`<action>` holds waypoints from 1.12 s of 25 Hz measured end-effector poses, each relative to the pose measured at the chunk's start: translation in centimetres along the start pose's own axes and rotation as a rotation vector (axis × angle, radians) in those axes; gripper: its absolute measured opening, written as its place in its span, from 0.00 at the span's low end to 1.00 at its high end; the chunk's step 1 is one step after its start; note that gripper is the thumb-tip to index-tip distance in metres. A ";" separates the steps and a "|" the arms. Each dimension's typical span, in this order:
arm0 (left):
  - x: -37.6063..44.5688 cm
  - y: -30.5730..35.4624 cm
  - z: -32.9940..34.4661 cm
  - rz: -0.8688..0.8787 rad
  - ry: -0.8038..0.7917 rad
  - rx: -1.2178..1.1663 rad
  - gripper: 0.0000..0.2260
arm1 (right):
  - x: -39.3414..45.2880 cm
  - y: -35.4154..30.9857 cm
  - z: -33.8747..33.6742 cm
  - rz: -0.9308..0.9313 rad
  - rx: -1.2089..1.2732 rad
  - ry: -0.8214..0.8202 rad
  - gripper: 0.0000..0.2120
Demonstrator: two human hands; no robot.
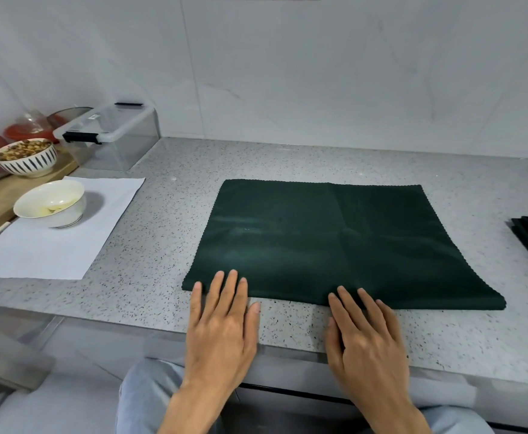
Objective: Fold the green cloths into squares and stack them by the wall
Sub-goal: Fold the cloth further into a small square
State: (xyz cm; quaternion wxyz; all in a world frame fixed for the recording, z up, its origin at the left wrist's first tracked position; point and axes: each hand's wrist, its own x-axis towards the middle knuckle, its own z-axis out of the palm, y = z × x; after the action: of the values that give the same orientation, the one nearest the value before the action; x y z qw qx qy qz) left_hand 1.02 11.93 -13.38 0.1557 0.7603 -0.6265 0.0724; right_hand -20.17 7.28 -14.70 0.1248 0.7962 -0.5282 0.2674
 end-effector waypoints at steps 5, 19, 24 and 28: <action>0.8 0.0 0.5 0.005 -0.085 0.042 0.28 | -0.1 -0.2 0.0 0.017 -0.010 0.016 0.20; 0.4 2.0 0.6 0.274 -0.134 -0.006 0.26 | 0.1 -5.1 0.9 -0.139 0.071 -0.198 0.24; 0.5 1.4 0.5 0.279 -0.165 -0.011 0.23 | 0.9 -5.3 0.2 -0.102 0.095 -0.232 0.24; 0.3 1.2 0.6 0.310 -0.181 -0.028 0.24 | 1.4 -5.4 0.3 -0.089 0.070 -0.310 0.28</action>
State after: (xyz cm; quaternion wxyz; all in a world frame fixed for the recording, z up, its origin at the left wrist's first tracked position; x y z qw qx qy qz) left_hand -0.16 11.21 -13.65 0.0963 0.6556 -0.7487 0.0183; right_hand -14.79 8.25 -13.66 0.0258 0.8545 -0.4954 0.1539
